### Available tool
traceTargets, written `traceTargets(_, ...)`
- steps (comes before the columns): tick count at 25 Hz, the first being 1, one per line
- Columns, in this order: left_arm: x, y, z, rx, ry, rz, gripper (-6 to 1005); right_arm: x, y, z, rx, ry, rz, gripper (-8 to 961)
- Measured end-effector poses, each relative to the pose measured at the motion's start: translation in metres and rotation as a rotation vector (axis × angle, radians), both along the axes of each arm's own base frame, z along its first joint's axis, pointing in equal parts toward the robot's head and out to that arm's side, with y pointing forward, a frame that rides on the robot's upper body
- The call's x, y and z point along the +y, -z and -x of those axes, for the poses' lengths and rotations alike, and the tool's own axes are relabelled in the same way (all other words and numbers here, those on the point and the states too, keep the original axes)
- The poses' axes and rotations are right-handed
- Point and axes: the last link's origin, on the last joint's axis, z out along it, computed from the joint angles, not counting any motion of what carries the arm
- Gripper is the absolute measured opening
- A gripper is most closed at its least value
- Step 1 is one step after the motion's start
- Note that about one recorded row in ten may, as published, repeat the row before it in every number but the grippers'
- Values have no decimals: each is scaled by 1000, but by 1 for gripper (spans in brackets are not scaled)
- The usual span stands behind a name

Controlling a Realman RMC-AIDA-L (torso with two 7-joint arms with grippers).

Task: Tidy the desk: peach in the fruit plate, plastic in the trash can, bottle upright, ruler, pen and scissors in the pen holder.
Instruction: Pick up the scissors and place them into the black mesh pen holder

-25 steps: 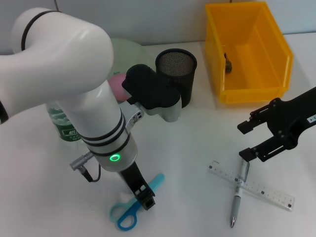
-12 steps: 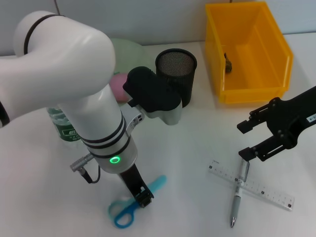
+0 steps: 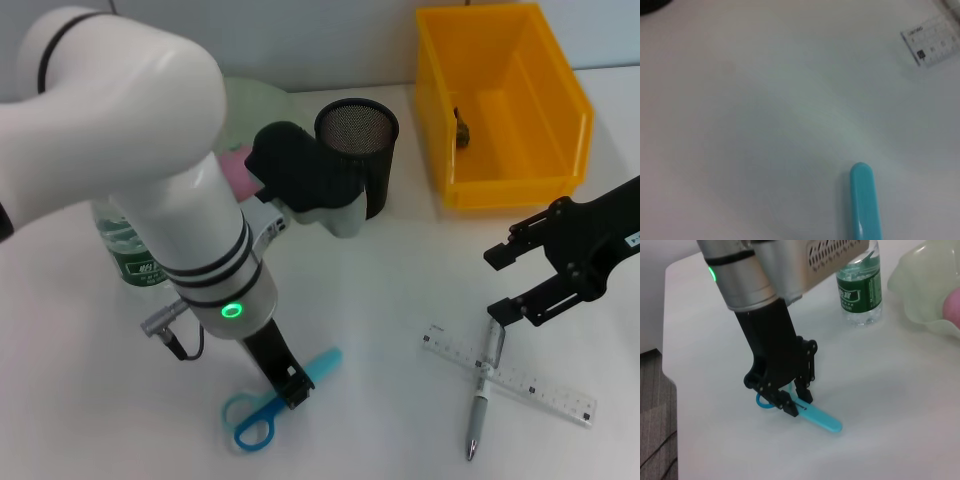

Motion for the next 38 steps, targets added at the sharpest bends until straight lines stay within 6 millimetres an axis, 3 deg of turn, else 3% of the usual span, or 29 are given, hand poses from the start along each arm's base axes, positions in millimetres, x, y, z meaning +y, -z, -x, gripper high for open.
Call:
traceTargets(9,8,-20,-7,-68,-72,0,239,0,-10,-5,-11,9,-24,724)
traceTargets(18,9,-41,-11,-258,-173,28,239,1,-28,-14,-30,43,-92,721)
traceTargets(24,7,-55,-14,-458,-210,57,239,1,-41,-19,-45,57,-143,720)
traceTargets(26,5,-63,-11,-599,-220,67,239,1,-42,-20,-50,62,-150,719)
traceTargets(30,4,-65,-10,-655,-215,75,239,0,-44,-22,-60,70,-153,718)
traceTargets(31,-1,-71,-13,-798,-190,95,239,0,-43,-22,-62,72,-152,718)
traceTargets(36,-2,-81,-13,-962,-167,90,238,0,-40,-22,-60,74,-149,717)
traceTargets(38,2,-91,-6,-1149,-166,48,238,0,-39,-22,-58,76,-147,716)
